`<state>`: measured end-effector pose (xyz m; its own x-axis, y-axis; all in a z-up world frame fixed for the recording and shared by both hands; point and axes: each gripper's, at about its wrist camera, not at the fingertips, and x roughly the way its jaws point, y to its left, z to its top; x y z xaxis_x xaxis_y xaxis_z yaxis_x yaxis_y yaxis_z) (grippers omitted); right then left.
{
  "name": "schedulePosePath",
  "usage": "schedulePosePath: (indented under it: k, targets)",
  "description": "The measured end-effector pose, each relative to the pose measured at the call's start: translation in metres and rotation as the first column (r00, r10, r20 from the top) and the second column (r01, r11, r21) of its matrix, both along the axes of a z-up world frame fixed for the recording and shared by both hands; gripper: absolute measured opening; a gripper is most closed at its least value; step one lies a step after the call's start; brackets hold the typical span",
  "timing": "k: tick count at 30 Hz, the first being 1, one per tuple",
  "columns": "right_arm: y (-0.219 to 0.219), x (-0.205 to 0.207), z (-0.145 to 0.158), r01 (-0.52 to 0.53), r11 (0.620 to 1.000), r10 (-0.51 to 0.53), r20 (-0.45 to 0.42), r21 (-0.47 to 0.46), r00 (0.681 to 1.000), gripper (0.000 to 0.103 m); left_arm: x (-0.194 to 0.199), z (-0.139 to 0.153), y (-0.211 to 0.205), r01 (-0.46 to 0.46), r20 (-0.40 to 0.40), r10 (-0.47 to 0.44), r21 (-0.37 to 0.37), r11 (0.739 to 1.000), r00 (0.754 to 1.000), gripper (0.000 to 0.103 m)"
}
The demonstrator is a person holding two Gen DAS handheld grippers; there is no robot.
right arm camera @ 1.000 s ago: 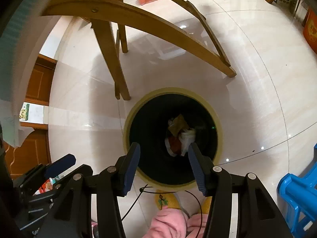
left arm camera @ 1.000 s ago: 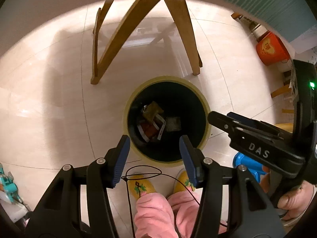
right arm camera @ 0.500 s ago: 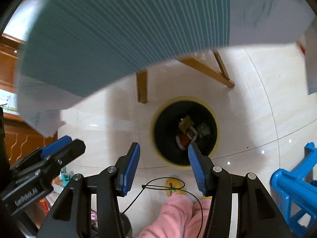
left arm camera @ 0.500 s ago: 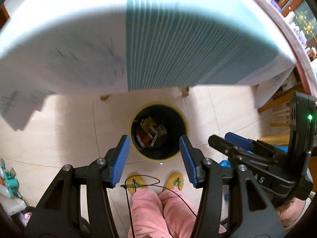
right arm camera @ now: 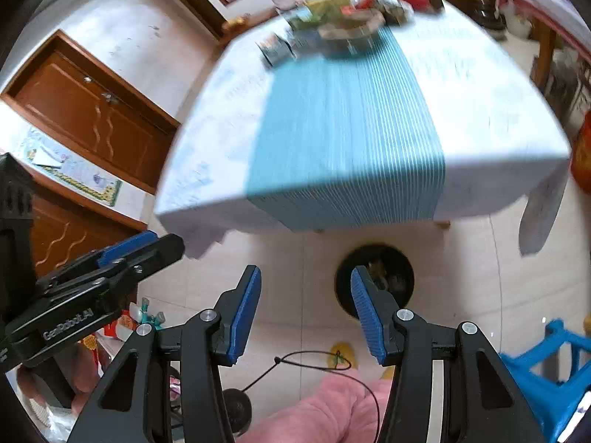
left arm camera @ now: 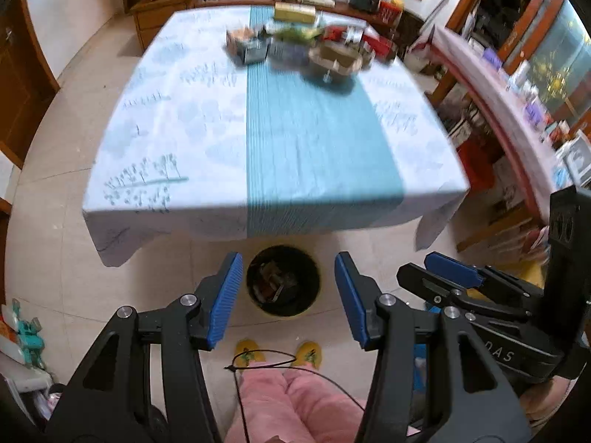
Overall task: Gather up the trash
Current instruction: 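Raise both open tools back toward the pile of boxes and bags, then grasp the pale green snack bag with the right tool while the left grasps the brown-and-green milk carton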
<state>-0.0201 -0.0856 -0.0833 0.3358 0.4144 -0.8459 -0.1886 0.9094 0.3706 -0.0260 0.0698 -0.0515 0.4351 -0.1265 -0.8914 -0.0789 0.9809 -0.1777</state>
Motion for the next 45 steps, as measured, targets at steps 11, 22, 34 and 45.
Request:
schedulePosePath:
  k: [11, 22, 34, 45]
  targets:
    - [-0.005, 0.009, 0.132, -0.048, 0.999, 0.05, 0.194, -0.017, 0.98, 0.052, 0.003, 0.141, -0.008, -0.073, 0.152, 0.066, 0.042, 0.996, 0.986, 0.049]
    - [-0.005, 0.058, 0.226, -0.105, 0.994, 0.109, 0.309, -0.029, 0.945, 0.052, 0.041, 0.206, -0.017, -0.046, 0.167, 0.039, 0.037, 0.998, 0.985, 0.049]
    - [0.009, 0.18, 0.265, -0.042, 0.998, 0.057, 0.331, -0.052, 0.942, 0.051, 0.155, 0.206, 0.023, -0.007, 0.144, -0.002, 0.061, 0.998, 0.99, 0.049]
    - [0.029, 0.366, 0.195, 0.14, 0.99, -0.142, 0.111, 0.028, 0.984, 0.051, 0.338, 0.131, 0.101, 0.074, -0.005, -0.074, -0.017, 0.997, 0.997, 0.049]
